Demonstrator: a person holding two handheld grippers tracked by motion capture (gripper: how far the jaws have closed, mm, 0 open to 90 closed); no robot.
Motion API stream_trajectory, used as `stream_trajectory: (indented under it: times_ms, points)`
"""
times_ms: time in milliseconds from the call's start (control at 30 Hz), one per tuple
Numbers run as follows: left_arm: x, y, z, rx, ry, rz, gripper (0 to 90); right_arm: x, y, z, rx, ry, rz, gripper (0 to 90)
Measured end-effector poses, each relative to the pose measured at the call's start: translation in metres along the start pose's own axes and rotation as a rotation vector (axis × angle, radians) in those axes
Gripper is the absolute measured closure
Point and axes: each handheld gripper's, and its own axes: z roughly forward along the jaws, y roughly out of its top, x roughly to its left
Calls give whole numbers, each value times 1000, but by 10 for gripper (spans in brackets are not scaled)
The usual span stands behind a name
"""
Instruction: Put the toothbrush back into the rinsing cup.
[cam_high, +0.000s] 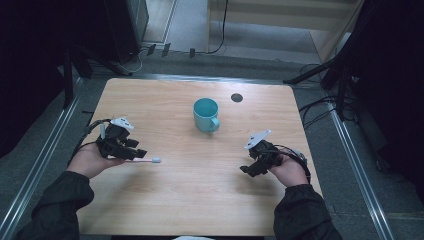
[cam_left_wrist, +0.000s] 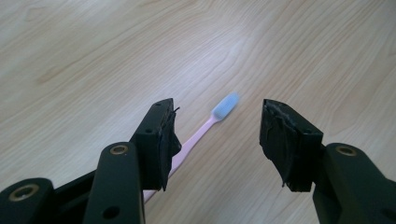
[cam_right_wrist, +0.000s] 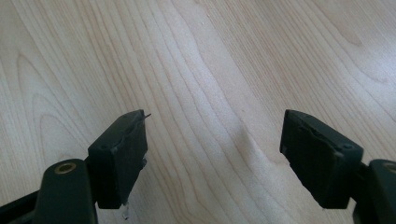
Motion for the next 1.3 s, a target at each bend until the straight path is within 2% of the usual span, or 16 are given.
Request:
stream_trajectory:
  times_ms: [100,133,167,300,367,400,433,467,567,667,733,867,1000,1133,1233,1300]
  points:
    - [10,2,-7,53,17,30,456,0,0,1,3,0,-11,234]
    - [10,2,-7,53,17,30,457,0,0,1,3,0,-11,234]
    - [13,2,-8,93,33,57,457,0,0,1,1,0,-11,234]
    - [17,2,-9,140,27,90,460,0,0,1,5,-5,-10,234]
    - [17,3,-9,149,23,103,467,0,0,1,5,-5,-10,234]
    - [16,2,-10,149,19,130,508,0,0,1,6,-6,-10,234]
    - [16,2,-10,149,19,130,529,0,0,1,6,-6,-10,234]
    - [15,2,-11,150,20,176,534,0,0,1,9,-4,-10,234]
    - [16,2,-12,149,22,206,570,1,0,1,9,-5,-13,234]
    - [17,2,-11,153,26,219,588,2,0,1,9,-4,-10,234]
    - [19,2,-9,177,42,226,587,2,0,1,9,-4,-10,234]
    - [23,0,-7,198,49,220,592,2,0,1,13,-10,-14,234]
    - [25,-3,-3,231,75,273,599,1,0,1,18,-9,-11,234]
    - [29,-1,1,276,62,264,553,1,0,2,17,-11,-12,234]
    - [31,-1,5,279,64,301,574,1,0,2,20,-9,-12,234]
    - [32,-1,7,292,57,304,593,2,0,2,23,-11,-11,233]
